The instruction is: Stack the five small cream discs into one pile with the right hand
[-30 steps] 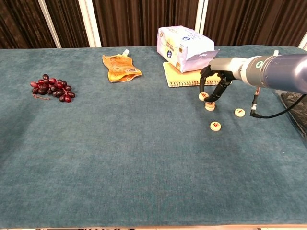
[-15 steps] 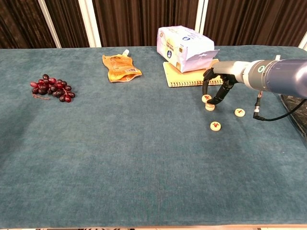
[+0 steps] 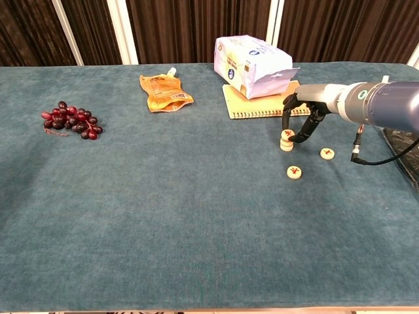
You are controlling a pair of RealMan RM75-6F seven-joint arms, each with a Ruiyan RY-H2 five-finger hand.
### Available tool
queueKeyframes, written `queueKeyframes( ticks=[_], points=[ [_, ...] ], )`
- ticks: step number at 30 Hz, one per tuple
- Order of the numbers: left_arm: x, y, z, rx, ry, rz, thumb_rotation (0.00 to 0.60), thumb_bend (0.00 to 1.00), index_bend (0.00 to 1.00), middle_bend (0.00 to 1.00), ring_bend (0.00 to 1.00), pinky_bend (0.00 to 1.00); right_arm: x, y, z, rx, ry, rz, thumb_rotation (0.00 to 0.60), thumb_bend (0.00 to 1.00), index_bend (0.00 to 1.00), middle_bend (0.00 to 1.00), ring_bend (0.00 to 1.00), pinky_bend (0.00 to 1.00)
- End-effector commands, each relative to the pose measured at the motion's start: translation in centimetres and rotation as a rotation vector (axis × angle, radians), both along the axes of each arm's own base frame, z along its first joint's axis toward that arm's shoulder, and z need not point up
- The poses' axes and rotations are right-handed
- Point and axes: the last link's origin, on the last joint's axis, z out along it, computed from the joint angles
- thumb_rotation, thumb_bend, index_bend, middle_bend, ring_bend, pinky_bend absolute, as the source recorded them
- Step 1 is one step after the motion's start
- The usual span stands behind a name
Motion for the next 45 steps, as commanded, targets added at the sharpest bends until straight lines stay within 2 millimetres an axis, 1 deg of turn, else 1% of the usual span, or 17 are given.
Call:
queueKeyframes(
  ticks=[1,27,32,39,45],
  points=[
    [0.01,-0.01,-0.03,0.000,-0.002,0.001,0.600,0.62,0.16,0.00,0.00,0.00,-0.15,0.06,0.03,0.002,0.001,-0.003,0.600,0.41,0.52,0.00,0.00,0.00],
    [-0.06,0.01,0.00,0.000,-0.002,0.004,0.600,0.62,0.16,0.00,0.00,0.00,-0.02,0.03,-0.34,0.010,0.002,0.000,0.600,0.41,0.52,0.00,0.00,0.00],
    [-0.08,0.01,-0.01,-0.002,-0.001,0.006,0.600,0.62,0.16,0.00,0.00,0.00,-0.12,0.02,-0.30,0.008,0.002,-0.004,0.600,0.40,0.49,0.00,0.00,0.00],
    [-0.07,0.02,-0.01,-0.002,-0.001,0.006,0.600,0.62,0.16,0.00,0.00,0.00,-0.13,0.06,-0.25,0.011,0.003,-0.004,0.600,0.41,0.49,0.00,0.00,0.00],
    [-0.09,-0.01,-0.03,-0.004,-0.001,0.008,0.600,0.62,0.16,0.00,0.00,0.00,-0.05,0.11,-0.29,0.010,0.000,-0.002,0.600,0.41,0.47,0.00,0.00,0.00]
  ],
)
